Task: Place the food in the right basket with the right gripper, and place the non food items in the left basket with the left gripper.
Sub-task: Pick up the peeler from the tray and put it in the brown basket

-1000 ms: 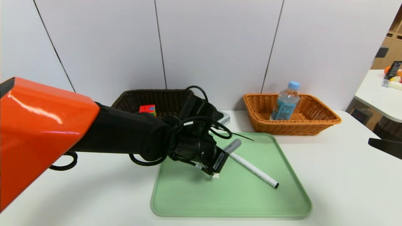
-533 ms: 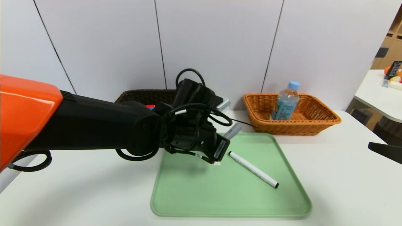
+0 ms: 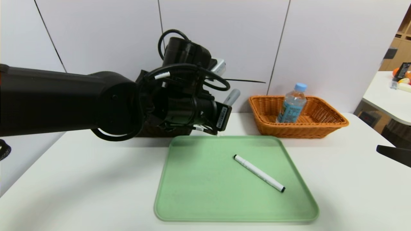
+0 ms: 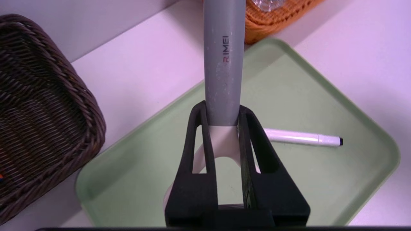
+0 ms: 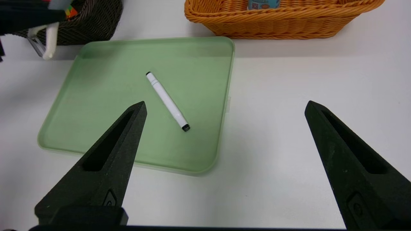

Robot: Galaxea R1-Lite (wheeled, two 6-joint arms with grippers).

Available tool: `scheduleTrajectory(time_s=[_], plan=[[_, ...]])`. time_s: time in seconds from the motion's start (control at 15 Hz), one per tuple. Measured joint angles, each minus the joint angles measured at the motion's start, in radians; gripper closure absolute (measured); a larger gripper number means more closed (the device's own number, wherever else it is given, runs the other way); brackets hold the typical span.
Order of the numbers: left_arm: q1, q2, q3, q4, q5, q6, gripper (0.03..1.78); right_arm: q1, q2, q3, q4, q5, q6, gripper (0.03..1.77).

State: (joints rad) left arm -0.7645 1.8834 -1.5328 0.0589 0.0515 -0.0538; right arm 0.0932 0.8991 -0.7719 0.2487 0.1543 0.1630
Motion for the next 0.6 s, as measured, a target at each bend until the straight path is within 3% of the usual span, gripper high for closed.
scheduleTrajectory(time_s=[0.2,0.6], plan=[[0.048,0.012,-0.074,0.052,0.042,-0.029,1.56,-0.001,0.001,0.002,0.0,0.001,0.001,0.1],[0.193,0.103,-0.137,0.057,0.139,-0.179,1.56,-0.003,0.004,0.019,0.0,0.0,0.002,0.1]])
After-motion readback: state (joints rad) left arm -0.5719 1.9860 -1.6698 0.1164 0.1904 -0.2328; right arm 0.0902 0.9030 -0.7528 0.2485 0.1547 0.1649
